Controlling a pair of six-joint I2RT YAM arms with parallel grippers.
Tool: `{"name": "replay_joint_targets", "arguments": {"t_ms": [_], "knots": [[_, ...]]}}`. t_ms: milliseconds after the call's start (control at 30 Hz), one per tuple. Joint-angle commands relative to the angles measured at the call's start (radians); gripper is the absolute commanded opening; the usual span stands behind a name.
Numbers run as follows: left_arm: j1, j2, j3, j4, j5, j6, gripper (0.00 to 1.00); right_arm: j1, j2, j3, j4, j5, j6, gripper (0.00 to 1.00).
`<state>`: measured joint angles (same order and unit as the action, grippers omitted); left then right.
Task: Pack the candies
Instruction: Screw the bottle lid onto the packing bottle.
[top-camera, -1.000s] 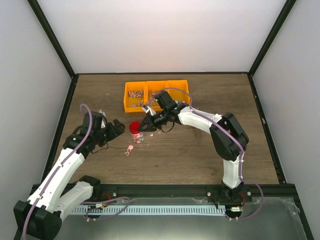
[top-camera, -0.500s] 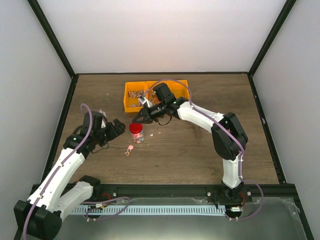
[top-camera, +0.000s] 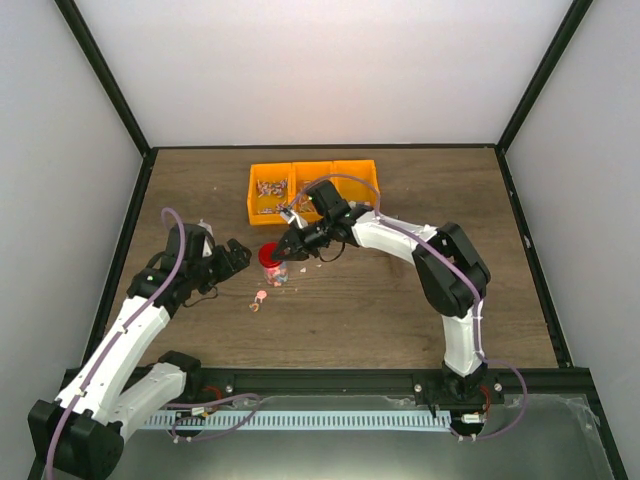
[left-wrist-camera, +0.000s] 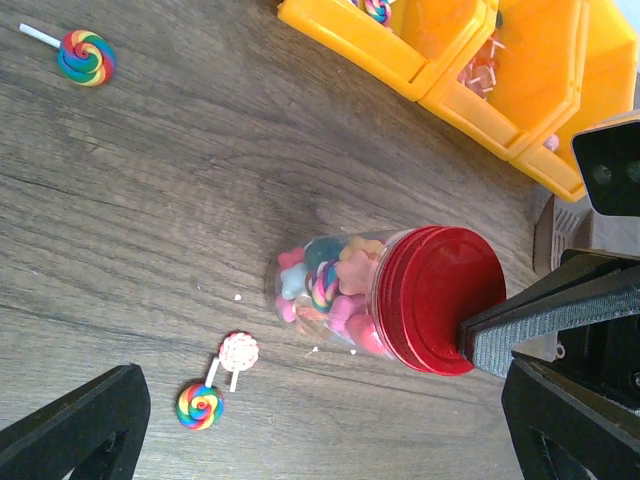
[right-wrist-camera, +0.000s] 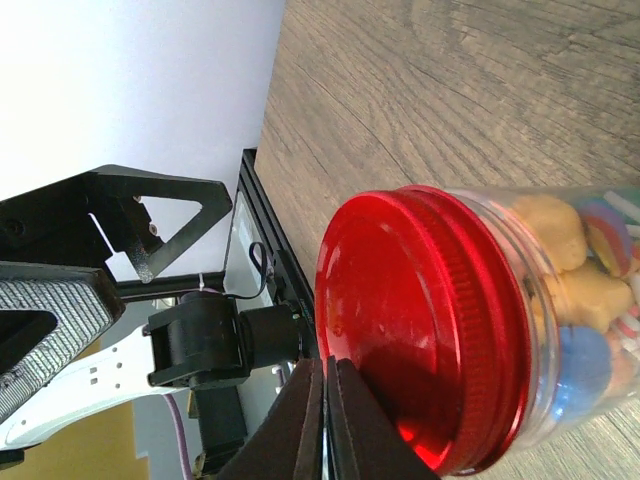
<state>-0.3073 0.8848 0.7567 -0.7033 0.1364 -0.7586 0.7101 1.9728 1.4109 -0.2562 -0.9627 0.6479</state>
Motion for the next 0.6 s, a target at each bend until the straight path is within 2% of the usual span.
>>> {"name": "replay_joint_targets", "arguments": {"t_ms": [0,300,567], "knots": [[0.006,-0.01,-0.006,0.008,0.005,0.002,0.98,-0.001,0.018,0.029,0.002,0.0,-0.005,0.04],[0.005,-0.021,-0.021,0.014,0.006,-0.004,0.99,-0.003,-0.001,0.082,0.002,-0.011,-0.002,0.05],[0.007,-0.033,-0.02,0.0,0.002,-0.001,0.99,-0.006,0.026,-0.022,0.07,-0.029,0.024,0.05]]}}
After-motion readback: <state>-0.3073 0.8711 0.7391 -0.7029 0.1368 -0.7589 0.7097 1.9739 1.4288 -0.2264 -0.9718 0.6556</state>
